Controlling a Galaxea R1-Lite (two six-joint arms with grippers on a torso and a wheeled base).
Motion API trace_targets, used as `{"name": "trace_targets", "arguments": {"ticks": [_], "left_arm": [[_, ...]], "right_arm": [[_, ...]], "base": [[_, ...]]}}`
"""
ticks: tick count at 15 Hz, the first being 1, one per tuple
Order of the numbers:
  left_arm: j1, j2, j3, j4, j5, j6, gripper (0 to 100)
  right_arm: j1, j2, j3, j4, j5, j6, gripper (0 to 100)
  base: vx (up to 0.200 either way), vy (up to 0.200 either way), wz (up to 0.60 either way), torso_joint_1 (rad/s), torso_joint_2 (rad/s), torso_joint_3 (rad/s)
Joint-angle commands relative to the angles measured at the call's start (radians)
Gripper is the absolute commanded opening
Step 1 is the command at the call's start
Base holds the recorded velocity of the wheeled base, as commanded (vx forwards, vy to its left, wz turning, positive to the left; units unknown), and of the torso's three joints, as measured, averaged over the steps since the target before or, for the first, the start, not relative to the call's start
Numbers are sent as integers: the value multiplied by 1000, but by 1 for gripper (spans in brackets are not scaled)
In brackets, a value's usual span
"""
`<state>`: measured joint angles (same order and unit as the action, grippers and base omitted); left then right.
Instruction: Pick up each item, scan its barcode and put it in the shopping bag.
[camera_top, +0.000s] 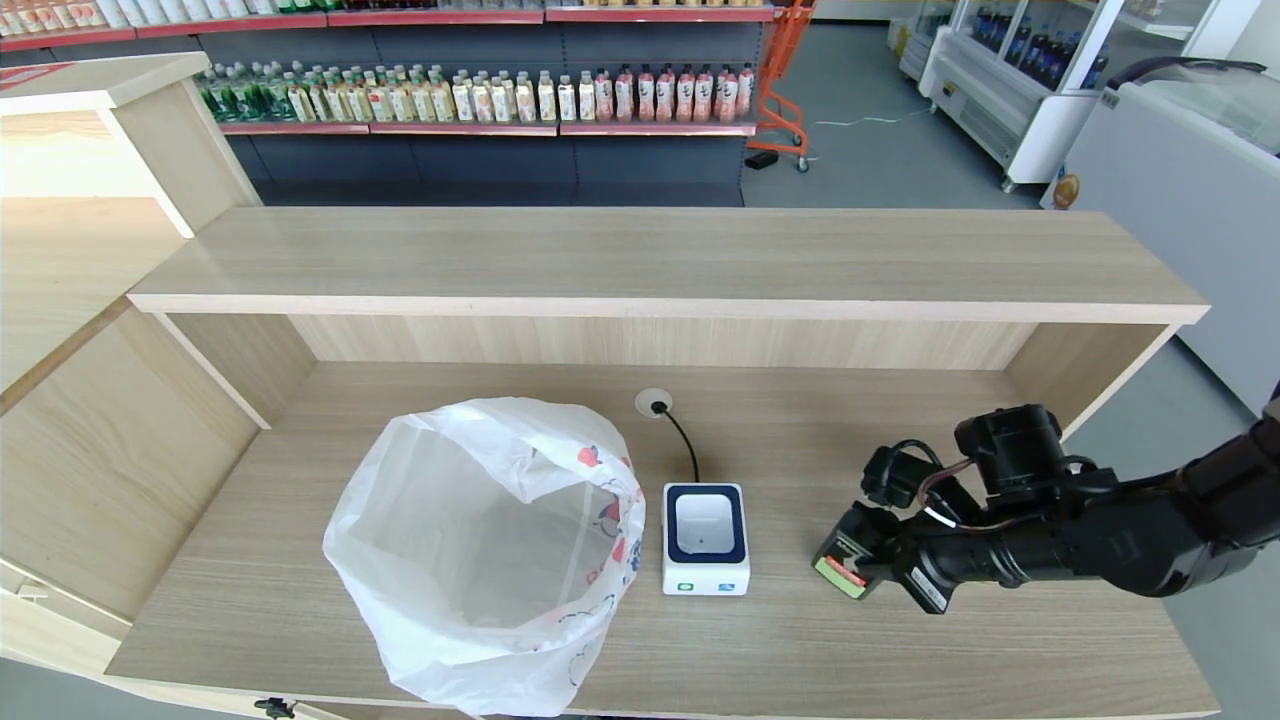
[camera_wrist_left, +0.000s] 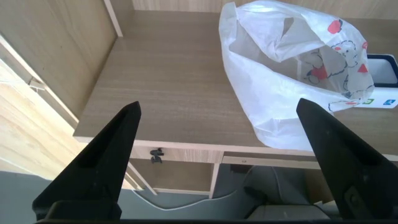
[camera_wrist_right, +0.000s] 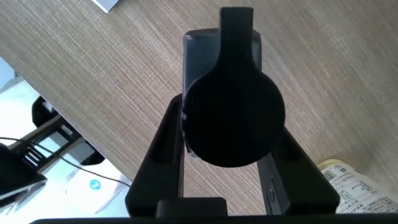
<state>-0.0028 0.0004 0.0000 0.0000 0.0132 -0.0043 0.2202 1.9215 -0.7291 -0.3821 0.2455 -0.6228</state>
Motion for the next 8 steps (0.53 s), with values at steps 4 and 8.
{"name": "trace_targets", "arguments": {"ticks": [4,8], "left_arm": [[0,0,0,0,1,0,100],[0,0,0,0,-1,0,100]], "right_arm": [[-67,-332,209,-268,1,298,0],[-70,-532,251,-267,26,-121,0]], "base": [[0,0,0,0,0,0],[0,0,0,0,0,0]]}}
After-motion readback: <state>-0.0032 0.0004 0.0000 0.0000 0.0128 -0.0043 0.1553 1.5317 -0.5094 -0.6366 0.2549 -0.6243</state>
